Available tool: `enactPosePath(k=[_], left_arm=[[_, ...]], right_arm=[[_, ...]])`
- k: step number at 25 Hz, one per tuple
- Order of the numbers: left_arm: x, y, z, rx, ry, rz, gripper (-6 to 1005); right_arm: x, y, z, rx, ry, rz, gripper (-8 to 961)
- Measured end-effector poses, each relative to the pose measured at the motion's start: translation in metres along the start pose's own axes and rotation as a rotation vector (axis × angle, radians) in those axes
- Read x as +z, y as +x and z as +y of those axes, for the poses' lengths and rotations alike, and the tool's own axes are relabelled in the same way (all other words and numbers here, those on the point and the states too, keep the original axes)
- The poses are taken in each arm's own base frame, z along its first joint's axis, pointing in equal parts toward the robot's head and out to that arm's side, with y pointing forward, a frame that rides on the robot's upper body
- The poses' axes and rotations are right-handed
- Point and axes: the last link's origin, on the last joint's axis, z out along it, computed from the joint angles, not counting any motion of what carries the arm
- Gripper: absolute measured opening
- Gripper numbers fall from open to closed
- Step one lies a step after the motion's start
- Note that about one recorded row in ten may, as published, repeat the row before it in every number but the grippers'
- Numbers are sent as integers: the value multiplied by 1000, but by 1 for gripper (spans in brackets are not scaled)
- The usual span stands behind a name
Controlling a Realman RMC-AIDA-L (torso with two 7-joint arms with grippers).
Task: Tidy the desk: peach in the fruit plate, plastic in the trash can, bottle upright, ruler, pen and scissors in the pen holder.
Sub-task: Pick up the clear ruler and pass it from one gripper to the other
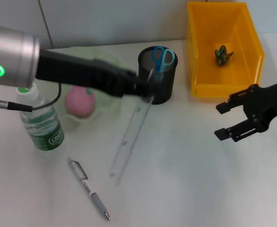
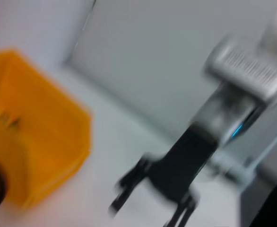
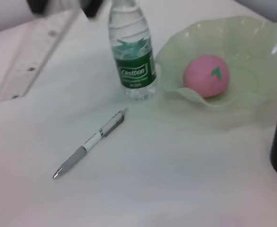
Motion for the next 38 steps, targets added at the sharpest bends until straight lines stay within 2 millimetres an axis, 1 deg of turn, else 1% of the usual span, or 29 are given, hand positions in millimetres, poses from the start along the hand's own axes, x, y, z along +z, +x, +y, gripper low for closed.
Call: enactPosePath(k=[1, 2, 3, 5, 6, 7, 9, 10, 11, 13, 19, 22, 23, 25, 26, 27, 30, 31, 32, 33, 34, 38], left_arm=[[0, 0, 0, 0, 0, 0, 392], [-6, -1, 0, -15, -86, 130, 392], [-8, -4, 1, -16, -143, 225, 393], [-8, -4, 1, -16, -143, 225, 393], [-9, -6, 3, 6, -185, 299, 394], [-10, -13, 10, 83, -254, 448, 394], [-10, -17, 15, 146, -272, 537, 395], [-10, -17, 15, 146, -272, 537, 395], [-7, -25, 16, 219, -256, 670, 396], [-5, -29, 13, 236, -230, 739, 396], [18, -56, -16, 225, -62, 964, 399], [31, -66, -22, 229, 12, 1025, 400], [36, -67, -22, 240, 41, 1044, 400], [46, -69, -19, 266, 73, 1054, 401], [46, -69, -19, 266, 73, 1054, 401], [57, -72, -16, 292, 127, 1066, 402], [67, -74, -14, 311, 201, 1080, 403], [67, -74, -14, 311, 201, 1080, 403], [73, -76, -12, 329, 268, 1088, 403], [75, -76, -12, 333, 291, 1095, 404], [76, -77, -12, 334, 314, 1101, 404], [80, -78, -10, 344, 380, 1115, 406]], right_arm=[[-1, 4, 1, 18, 3, -10, 785], [0, 7, 1, 31, 4, -17, 785], [1, 13, 2, 59, 3, -29, 785], [2, 15, 2, 68, 2, -32, 785], [2, 17, 2, 76, 0, -34, 785], [2, 18, 2, 83, 3, -38, 785], [-1, 20, 1, 98, 14, -55, 784], [-2, 21, 1, 105, 21, -66, 784], [-4, 23, 0, 113, 29, -79, 784], [-7, 26, 0, 126, 48, -121, 784], [-6, 37, 5, 138, 85, -202, 784], [-7, 43, 9, 118, 110, -265, 784], [-5, 47, 13, 94, 138, -323, 784], [-4, 50, 15, 84, 154, -356, 783], [-2, 51, 17, 73, 165, -393, 783], [0, 53, 20, 60, 175, -427, 783], [11, 55, 28, 17, 188, -527, 783], [15, 55, 31, 6, 191, -560, 783], [18, 55, 33, -6, 195, -586, 783], [24, 55, 36, -29, 206, -641, 783], [24, 55, 36, -29, 206, -641, 783], [37, 56, 42, -90, 253, -756, 783]])
